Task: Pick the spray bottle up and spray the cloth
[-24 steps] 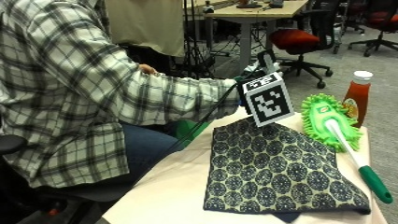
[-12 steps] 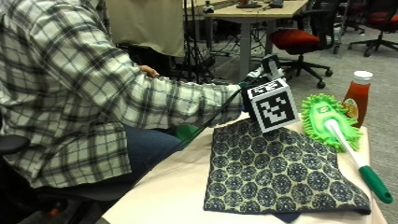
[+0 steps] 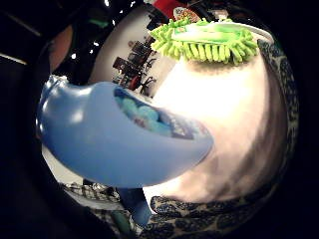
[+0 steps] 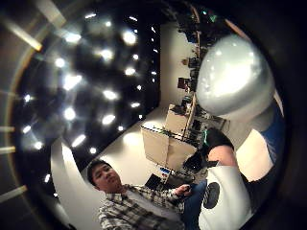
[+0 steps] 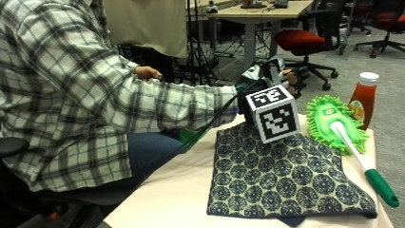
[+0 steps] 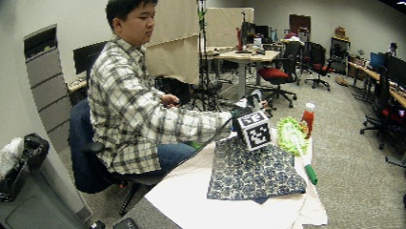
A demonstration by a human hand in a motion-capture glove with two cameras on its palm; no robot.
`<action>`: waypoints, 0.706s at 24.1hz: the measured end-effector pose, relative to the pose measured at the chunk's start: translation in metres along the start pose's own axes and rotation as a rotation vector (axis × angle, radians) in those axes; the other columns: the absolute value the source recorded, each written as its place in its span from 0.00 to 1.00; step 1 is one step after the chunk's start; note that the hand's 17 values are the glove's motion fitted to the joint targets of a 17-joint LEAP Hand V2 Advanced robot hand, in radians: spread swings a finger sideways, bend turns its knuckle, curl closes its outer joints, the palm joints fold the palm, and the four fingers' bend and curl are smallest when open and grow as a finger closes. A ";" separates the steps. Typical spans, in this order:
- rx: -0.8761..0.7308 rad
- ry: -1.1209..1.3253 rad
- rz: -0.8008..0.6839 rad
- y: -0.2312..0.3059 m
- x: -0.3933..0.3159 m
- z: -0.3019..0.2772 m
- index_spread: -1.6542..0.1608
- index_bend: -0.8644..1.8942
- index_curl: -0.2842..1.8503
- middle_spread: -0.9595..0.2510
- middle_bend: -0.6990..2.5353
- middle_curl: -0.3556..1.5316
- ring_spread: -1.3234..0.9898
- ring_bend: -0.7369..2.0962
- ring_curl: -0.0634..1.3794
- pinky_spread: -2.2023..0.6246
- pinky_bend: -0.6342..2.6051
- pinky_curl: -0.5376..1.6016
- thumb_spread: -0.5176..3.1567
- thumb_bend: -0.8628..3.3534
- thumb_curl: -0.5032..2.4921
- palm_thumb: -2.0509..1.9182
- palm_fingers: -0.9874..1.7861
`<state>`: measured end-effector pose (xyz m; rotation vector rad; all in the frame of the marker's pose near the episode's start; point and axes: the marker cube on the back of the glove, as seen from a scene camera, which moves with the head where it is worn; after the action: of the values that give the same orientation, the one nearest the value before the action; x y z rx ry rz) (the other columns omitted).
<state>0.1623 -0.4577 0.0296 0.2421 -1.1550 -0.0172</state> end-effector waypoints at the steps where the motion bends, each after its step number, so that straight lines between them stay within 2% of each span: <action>1: 0.013 -0.020 -0.006 0.001 -0.004 -0.003 0.75 0.33 0.36 0.72 0.32 0.43 0.52 0.44 0.39 0.79 0.33 0.48 0.27 0.19 0.41 0.76 0.46; 4: 0.040 -0.052 -0.033 0.007 -0.019 -0.011 0.73 0.32 0.33 0.72 0.31 0.41 0.53 0.42 0.36 0.80 0.33 0.47 0.29 0.19 0.40 0.75 0.39; 9: 0.053 0.095 -0.039 0.020 -0.040 -0.028 0.72 0.34 0.29 0.71 0.31 0.40 0.54 0.41 0.32 0.81 0.32 0.44 0.32 0.19 0.39 0.74 0.37; 12: 0.038 0.328 0.009 0.041 -0.050 -0.046 0.72 0.36 0.29 0.72 0.31 0.40 0.55 0.40 0.30 0.82 0.30 0.43 0.34 0.19 0.39 0.73 0.36; 17: -0.050 0.871 0.156 0.114 -0.072 -0.090 0.71 0.38 0.29 0.73 0.30 0.39 0.56 0.39 0.28 0.83 0.28 0.42 0.38 0.19 0.38 0.71 0.37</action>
<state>0.2020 -0.3210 -0.0468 0.0909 -0.3026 0.1816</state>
